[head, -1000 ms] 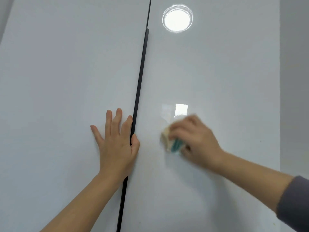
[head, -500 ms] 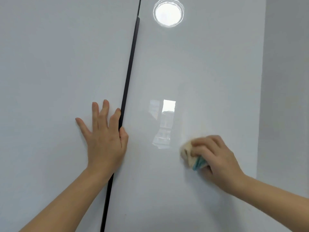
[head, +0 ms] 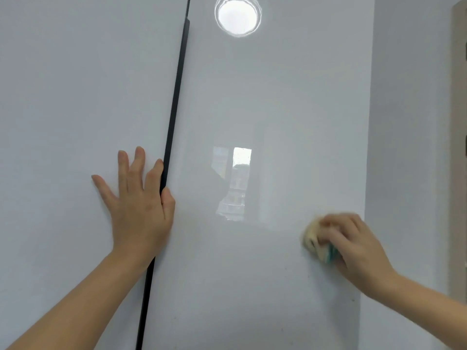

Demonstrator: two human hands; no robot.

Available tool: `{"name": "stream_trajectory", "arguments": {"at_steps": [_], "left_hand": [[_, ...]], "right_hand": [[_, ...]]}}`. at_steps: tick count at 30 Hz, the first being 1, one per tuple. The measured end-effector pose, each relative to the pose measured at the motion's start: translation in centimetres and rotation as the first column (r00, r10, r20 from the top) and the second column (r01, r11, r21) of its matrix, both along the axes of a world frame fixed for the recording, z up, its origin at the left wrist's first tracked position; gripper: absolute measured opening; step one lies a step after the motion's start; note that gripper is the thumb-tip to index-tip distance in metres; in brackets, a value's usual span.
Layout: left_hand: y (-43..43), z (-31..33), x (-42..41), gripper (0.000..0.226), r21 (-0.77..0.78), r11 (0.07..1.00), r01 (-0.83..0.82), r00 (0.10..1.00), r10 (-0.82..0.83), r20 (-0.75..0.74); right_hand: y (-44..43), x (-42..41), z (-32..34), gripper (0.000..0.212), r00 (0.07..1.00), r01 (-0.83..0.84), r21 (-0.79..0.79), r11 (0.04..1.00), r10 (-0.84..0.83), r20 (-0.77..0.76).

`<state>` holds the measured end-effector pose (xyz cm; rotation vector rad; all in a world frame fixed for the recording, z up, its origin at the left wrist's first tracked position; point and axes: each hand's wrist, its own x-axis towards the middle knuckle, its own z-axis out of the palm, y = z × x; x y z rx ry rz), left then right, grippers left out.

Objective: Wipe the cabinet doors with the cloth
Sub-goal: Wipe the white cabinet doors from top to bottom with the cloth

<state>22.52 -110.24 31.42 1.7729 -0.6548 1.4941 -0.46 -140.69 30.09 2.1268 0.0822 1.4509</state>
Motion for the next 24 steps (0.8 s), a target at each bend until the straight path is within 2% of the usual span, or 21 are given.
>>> {"name": "stream_trajectory", "arguments": {"at_steps": [1,3,7,9,12,15,17,19,21,24], "left_hand": [[0.0,0.0,0.0,0.047,-0.005,1.000,0.008,1.000,-0.008,0.000],[0.0,-0.1,0.1,0.047,-0.013,1.000,0.017,1.000,-0.017,0.008],[0.0,-0.2,0.4,0.046,-0.028,0.999,0.024,1.000,-0.023,0.021],[0.0,-0.2,0.4,0.046,-0.033,0.999,0.029,0.999,-0.029,0.025],[-0.2,-0.4,0.5,0.046,-0.050,0.998,0.047,0.998,-0.045,0.035],[-0.3,-0.6,0.5,0.045,-0.060,0.996,0.068,0.997,-0.066,0.037],[-0.1,-0.8,0.5,0.045,-0.059,0.995,0.076,0.997,-0.074,0.038],[-0.2,-0.8,0.4,0.045,-0.062,0.995,0.079,0.996,-0.076,0.045],[-0.2,-0.9,0.4,0.045,-0.065,0.994,0.082,0.996,-0.080,0.042],[-0.2,-0.9,0.4,0.044,-0.058,0.994,0.091,0.995,-0.089,0.035]], "right_hand": [[-0.6,-0.6,-0.9,0.059,0.999,-0.007,-0.033,0.999,0.006,-0.039],[-1.2,-1.0,1.5,0.055,1.000,-0.002,-0.002,1.000,0.002,-0.006],[-0.9,0.0,10.8,0.040,0.964,-0.045,0.291,0.956,-0.035,0.262],[-1.0,0.5,12.4,0.039,0.944,-0.066,0.330,0.942,-0.048,0.326],[-1.7,0.4,9.2,0.042,0.937,-0.047,0.292,0.955,-0.059,0.346],[-2.1,-0.1,0.3,0.033,0.959,-0.140,0.358,0.923,0.036,0.282],[-1.2,-0.5,-6.4,0.022,0.986,-0.098,0.262,0.960,0.059,0.153],[-0.2,-0.5,-9.6,0.035,0.996,-0.083,0.131,0.988,0.077,0.054],[1.3,0.6,-7.6,0.056,0.991,-0.126,0.217,0.968,0.114,0.068],[5.3,3.6,-1.2,0.050,0.970,-0.200,0.382,0.902,0.128,0.206]]}}
